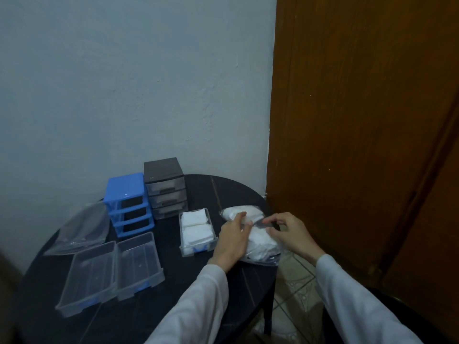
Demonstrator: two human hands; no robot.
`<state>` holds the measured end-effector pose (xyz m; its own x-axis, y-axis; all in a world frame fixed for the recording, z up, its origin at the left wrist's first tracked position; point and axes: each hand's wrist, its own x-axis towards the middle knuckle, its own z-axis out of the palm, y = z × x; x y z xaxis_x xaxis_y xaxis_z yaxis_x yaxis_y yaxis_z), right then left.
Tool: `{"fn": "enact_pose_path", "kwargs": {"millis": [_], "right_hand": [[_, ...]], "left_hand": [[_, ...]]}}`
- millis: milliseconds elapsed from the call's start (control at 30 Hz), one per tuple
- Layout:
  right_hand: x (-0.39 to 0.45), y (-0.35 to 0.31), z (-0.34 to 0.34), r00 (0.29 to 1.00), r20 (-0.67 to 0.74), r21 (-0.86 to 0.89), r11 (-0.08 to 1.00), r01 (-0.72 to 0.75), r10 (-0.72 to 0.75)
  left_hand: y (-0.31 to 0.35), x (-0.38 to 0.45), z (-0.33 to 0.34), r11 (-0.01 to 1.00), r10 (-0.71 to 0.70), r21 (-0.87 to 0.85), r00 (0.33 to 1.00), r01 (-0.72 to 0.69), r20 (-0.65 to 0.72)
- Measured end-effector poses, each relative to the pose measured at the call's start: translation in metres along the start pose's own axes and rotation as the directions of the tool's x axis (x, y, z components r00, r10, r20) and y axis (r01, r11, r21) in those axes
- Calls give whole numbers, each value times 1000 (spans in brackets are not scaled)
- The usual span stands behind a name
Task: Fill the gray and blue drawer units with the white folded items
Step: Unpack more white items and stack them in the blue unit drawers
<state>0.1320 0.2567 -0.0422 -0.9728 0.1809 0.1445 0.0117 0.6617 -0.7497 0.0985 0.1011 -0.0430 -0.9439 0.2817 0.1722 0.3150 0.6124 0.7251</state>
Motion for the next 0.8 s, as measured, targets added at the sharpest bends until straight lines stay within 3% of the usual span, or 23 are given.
{"fn": "enact_pose_path", "kwargs": {"millis": [100, 167, 233, 333, 467, 667, 800], "right_hand": [[-2, -3, 1, 998, 59, -86, 996, 22, -17], [-1, -5, 1, 999, 42, -97, 994, 39, -35], [-1, -6, 0, 998, 6, -75, 995, 64, -64], [-2, -7, -1, 994, -52, -45, 995, 94, -96], [-17, -9, -4, 971, -142, 33, 980, 198, -192], [-39, -3, -3, 937, -119, -32, 945, 326, -327], [-39, -3, 5, 931, -124, -81, 938, 336, -344]], "left_hand": [[5, -5, -3, 948, 5, 320, 1000, 4, -29], [8, -8, -6, 884, 81, 465, 995, -45, -58], [9, -12, -10, 905, 184, 398, 982, -151, -47], [11, -17, -18, 941, 264, 178, 954, -287, 142], [5, -18, -20, 947, 241, 133, 920, -293, 310], [4, -15, -20, 980, 193, -12, 942, -198, 275], [-1, -14, -15, 981, 127, -168, 972, -94, 198]]}}
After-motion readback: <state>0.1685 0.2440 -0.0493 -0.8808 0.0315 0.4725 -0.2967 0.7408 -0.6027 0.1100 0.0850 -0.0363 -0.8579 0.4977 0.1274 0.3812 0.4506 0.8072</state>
